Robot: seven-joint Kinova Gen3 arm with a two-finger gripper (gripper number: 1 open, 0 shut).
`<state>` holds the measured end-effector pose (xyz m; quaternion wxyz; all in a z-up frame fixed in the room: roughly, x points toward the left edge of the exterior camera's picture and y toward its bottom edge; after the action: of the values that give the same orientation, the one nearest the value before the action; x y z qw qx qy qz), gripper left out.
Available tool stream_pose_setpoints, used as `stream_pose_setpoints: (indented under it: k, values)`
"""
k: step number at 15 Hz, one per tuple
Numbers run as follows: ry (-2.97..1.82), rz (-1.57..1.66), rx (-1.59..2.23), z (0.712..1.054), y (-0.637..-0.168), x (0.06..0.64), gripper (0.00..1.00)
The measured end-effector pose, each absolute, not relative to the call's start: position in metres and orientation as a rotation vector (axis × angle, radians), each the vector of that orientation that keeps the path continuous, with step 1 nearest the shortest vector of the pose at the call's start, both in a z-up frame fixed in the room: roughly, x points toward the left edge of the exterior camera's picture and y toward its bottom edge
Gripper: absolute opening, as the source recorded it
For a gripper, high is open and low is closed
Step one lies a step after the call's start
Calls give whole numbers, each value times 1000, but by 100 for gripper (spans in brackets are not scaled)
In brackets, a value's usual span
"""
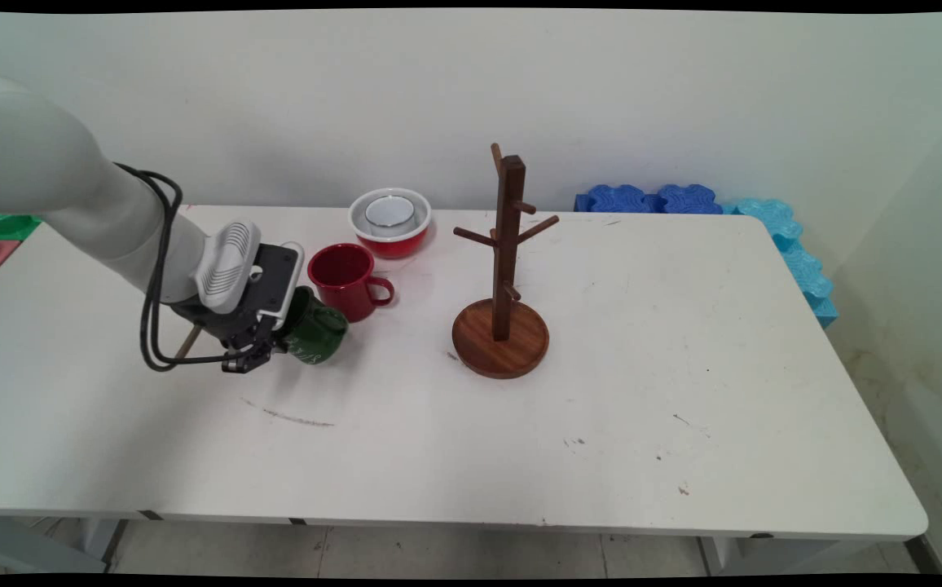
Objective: Place the picked object on the table
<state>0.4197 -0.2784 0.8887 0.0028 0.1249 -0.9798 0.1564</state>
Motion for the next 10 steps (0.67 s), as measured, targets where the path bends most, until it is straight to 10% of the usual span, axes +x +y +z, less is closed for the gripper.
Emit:
stream_pose_setpoints:
  k: [10]
  values:
    - [-3094, 484, 434, 876, -291, 412, 0]
